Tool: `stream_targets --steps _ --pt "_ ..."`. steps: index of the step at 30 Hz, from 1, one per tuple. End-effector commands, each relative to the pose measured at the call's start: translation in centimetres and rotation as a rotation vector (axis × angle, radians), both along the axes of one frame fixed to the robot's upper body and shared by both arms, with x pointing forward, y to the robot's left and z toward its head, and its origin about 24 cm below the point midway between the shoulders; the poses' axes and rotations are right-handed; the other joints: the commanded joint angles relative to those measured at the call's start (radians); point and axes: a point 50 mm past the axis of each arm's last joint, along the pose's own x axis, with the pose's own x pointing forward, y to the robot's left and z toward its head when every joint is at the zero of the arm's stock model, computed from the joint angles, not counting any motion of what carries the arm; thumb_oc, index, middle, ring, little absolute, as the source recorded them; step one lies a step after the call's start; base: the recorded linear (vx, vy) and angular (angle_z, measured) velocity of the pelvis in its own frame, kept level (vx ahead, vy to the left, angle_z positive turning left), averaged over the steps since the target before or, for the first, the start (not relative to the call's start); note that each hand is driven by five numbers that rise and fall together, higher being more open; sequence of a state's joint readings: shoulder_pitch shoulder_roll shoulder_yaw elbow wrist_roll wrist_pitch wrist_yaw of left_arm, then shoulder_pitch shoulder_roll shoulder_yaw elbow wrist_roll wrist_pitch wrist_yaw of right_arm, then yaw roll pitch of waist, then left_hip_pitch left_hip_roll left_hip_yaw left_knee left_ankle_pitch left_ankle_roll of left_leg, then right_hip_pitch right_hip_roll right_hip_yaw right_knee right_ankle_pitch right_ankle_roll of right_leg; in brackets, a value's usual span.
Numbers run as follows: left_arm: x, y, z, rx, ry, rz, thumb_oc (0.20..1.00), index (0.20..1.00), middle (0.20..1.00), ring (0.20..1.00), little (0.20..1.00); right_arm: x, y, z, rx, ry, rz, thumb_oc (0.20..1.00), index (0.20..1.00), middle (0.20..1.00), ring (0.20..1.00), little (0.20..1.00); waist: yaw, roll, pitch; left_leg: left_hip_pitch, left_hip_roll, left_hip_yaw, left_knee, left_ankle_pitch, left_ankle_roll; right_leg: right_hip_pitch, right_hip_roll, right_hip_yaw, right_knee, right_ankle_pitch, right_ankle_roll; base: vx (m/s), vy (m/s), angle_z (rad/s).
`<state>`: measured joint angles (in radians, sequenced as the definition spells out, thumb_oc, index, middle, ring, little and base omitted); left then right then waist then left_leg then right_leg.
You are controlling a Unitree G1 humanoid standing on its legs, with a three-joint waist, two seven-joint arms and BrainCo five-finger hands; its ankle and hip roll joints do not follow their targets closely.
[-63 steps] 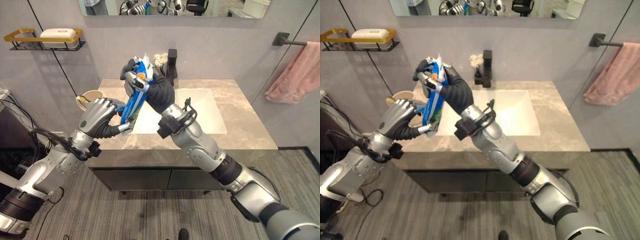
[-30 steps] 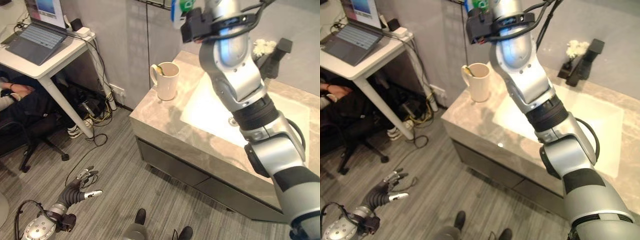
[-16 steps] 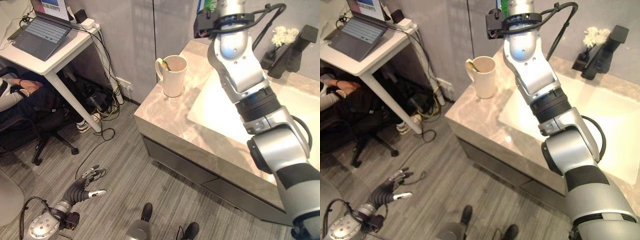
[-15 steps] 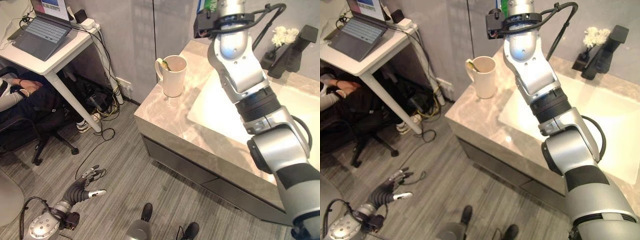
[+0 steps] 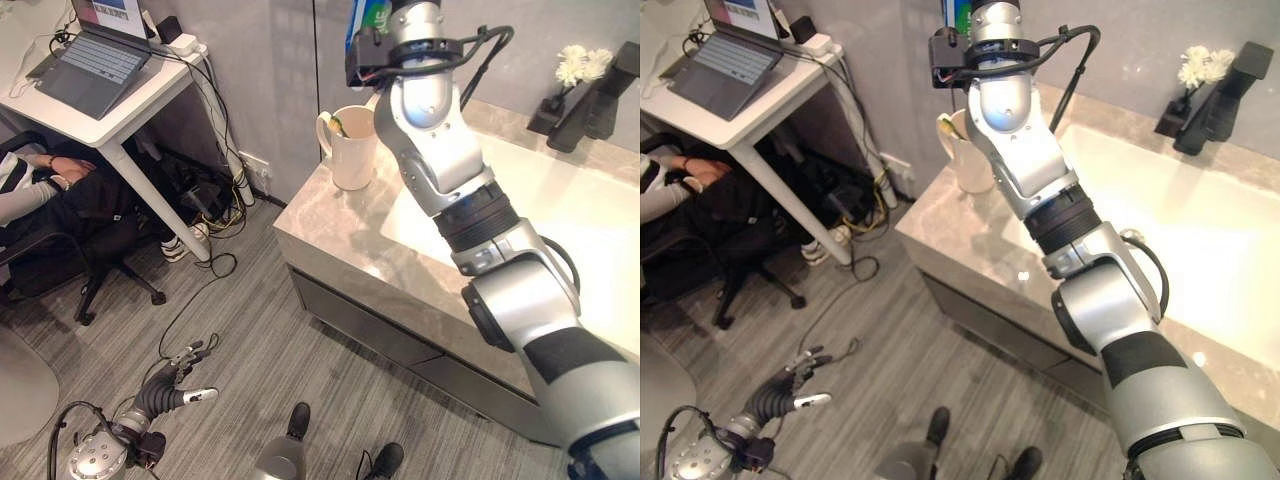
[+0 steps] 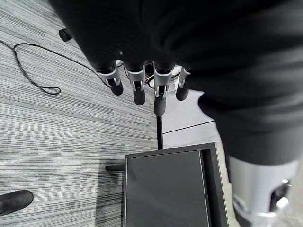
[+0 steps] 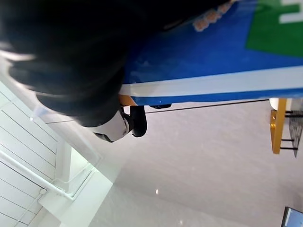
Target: Put brush and paste in cup on sink, flatten towel.
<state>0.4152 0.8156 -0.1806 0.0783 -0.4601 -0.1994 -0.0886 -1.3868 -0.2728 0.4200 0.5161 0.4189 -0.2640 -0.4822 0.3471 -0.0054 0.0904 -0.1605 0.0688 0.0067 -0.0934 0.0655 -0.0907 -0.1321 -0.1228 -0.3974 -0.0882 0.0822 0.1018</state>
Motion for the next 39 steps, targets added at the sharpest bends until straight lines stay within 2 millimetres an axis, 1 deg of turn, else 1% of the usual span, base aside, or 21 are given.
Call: stream_targets --steps 1,5,11,12,15,18,25,29,30,31,32,34,36,37,39 --pt "0.3 -0.3 0.9 0.036 -0.043 -0.039 1.000 1.000 1.000 1.000 1.000 -2.7 0.4 4.3 0.044 -0.185 0.039 0.200 0.200 0.200 0.200 0.200 0.012 -0.071 -0.019 -0.038 -0.046 -0.040 0.006 0.008 0.031 0.062 -0.083 0.058 0.001 0.012 0.079 0.00 0.000 0.00" --pt "0.2 -0.4 0.5 0.025 -0.037 -0.026 1.000 1.000 1.000 1.000 1.000 -3.0 -0.1 4.6 0.028 -0.219 0.000 0.200 0.200 0.200 0.200 0.200 0.019 -0.069 -0.011 -0.045 -0.046 -0.047 0.006 0.007 0.028 0.062 -0.083 0.049 0.001 0.005 0.081 0.00 0.000 0.00" --pt "0.3 -0.6 0.4 0.033 -0.042 -0.037 1.000 1.000 1.000 1.000 1.000 -2.6 -0.7 4.5 0.021 -0.213 -0.030 0.200 0.200 0.200 0.200 0.200 0.024 -0.061 0.000 -0.064 -0.051 -0.061 0.006 0.014 0.026 0.054 -0.089 0.039 0.001 0.006 0.084 0.00 0.014 0.09" --pt "0.4 -0.9 0.3 0.030 -0.043 -0.047 1.000 1.000 1.000 1.000 1.000 -2.6 -0.6 4.4 0.017 -0.209 -0.030 0.200 0.200 0.200 0.200 0.200 0.025 -0.057 0.007 -0.075 -0.057 -0.066 0.006 0.020 0.029 0.046 -0.094 0.034 0.001 0.012 0.086 0.01 0.021 0.12" --pt "0.5 -1.0 0.2 0.028 -0.045 -0.049 1.000 1.000 1.000 1.000 1.000 -2.5 -0.5 4.3 0.016 -0.205 -0.023 0.200 0.200 0.200 0.200 0.200 0.025 -0.056 0.009 -0.073 -0.057 -0.067 0.006 0.014 0.029 0.048 -0.094 0.035 0.001 0.009 0.087 0.00 0.008 0.02" --pt "0.6 -1.3 0.2 0.029 -0.060 -0.046 1.000 1.000 1.000 1.000 1.000 -2.3 0.0 4.0 0.024 -0.181 -0.007 0.200 0.200 0.200 0.200 0.200 0.038 -0.054 0.025 -0.085 -0.062 -0.067 0.006 0.014 0.033 0.035 -0.096 0.039 0.001 0.013 0.090 0.00 0.014 0.00" --pt "0.6 -1.5 -0.3 0.036 -0.055 -0.040 1.000 1.000 1.000 1.000 1.000 -2.2 -0.7 4.1 0.021 -0.188 -0.036 0.200 0.200 0.200 0.200 0.200 0.038 -0.051 0.040 -0.104 -0.067 -0.079 0.006 0.018 0.033 0.025 -0.099 0.027 0.001 0.012 0.091 0.00 0.008 0.03" --pt "0.8 -1.8 -0.1 0.031 -0.063 -0.059 1.000 1.000 1.000 1.000 1.000 -2.0 -0.5 3.8 0.027 -0.175 -0.034 0.200 0.200 0.200 0.200 0.200 0.042 -0.051 0.050 -0.109 -0.068 -0.080 0.006 0.019 0.034 0.021 -0.100 0.027 0.001 0.014 0.092 0.00 0.006 0.01" --pt "2.5 -1.2 -0.7 0.083 -0.086 0.003 1.000 1.000 1.000 1.000 1.000 -1.6 -0.3 3.0 0.037 -0.151 -0.014 0.200 0.200 0.200 0.200 0.200 0.016 -0.062 0.054 -0.110 -0.065 -0.072 0.006 0.020 0.034 0.013 -0.096 0.040 0.001 0.018 0.091 0.00 0.021 0.04" --pt "3.0 -2.1 -1.3 0.076 -0.095 -0.005 1.000 1.000 1.000 1.000 1.000 -0.5 0.0 2.2 0.046 -0.078 -0.015 0.200 0.200 0.200 0.200 0.200 0.011 -0.065 0.060 -0.112 -0.061 -0.064 0.006 0.018 0.033 0.006 -0.093 0.048 0.001 0.019 0.090 0.01 0.033 0.02" --pt "2.9 -3.9 -1.0 0.027 -0.124 -0.061 1.000 1.000 1.000 1.000 1.000 -0.2 1.3 2.4 0.047 -0.048 -0.032 0.200 0.200 0.200 0.200 0.200 0.019 -0.068 0.061 -0.115 -0.059 -0.063 0.006 0.018 0.032 0.003 -0.093 0.050 0.001 0.018 0.087 0.00 0.000 0.00" --pt "2.6 -4.0 -0.7 0.014 -0.125 -0.073 1.000 1.000 1.000 1.000 1.000 0.0 1.3 2.6 0.036 -0.044 -0.053 0.200 0.200 0.200 0.200 0.200 0.022 -0.069 0.062 -0.120 -0.060 -0.067 0.006 0.019 0.032 0.003 -0.093 0.047 0.001 0.018 0.087 0.01 0.005 -0.12" --pt "2.7 -3.9 -0.3 0.020 -0.129 -0.083 1.000 1.000 1.000 1.000 1.000 0.2 1.1 2.5 -0.011 -0.050 -0.087 0.200 0.200 0.200 0.200 0.200 0.018 -0.073 0.066 -0.125 -0.061 -0.073 0.006 0.020 0.031 0.002 -0.093 0.043 0.001 0.018 0.088 0.01 0.012 0.07" --pt "2.9 -3.7 0.0 0.026 -0.141 -0.081 1.000 1.000 1.000 1.000 1.000 0.5 0.8 2.2 -0.025 -0.037 -0.109 0.200 0.200 0.200 0.200 0.200 0.016 -0.073 0.068 -0.127 -0.062 -0.075 0.006 0.020 0.032 0.000 -0.094 0.042 0.001 0.018 0.089 0.01 0.022 0.18" --pt "3.0 -3.6 0.1 0.027 -0.148 -0.078 1.000 1.000 1.000 1.000 1.000 0.7 0.8 2.0 -0.038 -0.032 -0.116 0.200 0.200 0.200 0.200 0.200 0.014 -0.075 0.071 -0.127 -0.062 -0.074 0.006 0.020 0.032 -0.002 -0.094 0.045 0.001 0.019 0.088 0.01 0.019 0.10"
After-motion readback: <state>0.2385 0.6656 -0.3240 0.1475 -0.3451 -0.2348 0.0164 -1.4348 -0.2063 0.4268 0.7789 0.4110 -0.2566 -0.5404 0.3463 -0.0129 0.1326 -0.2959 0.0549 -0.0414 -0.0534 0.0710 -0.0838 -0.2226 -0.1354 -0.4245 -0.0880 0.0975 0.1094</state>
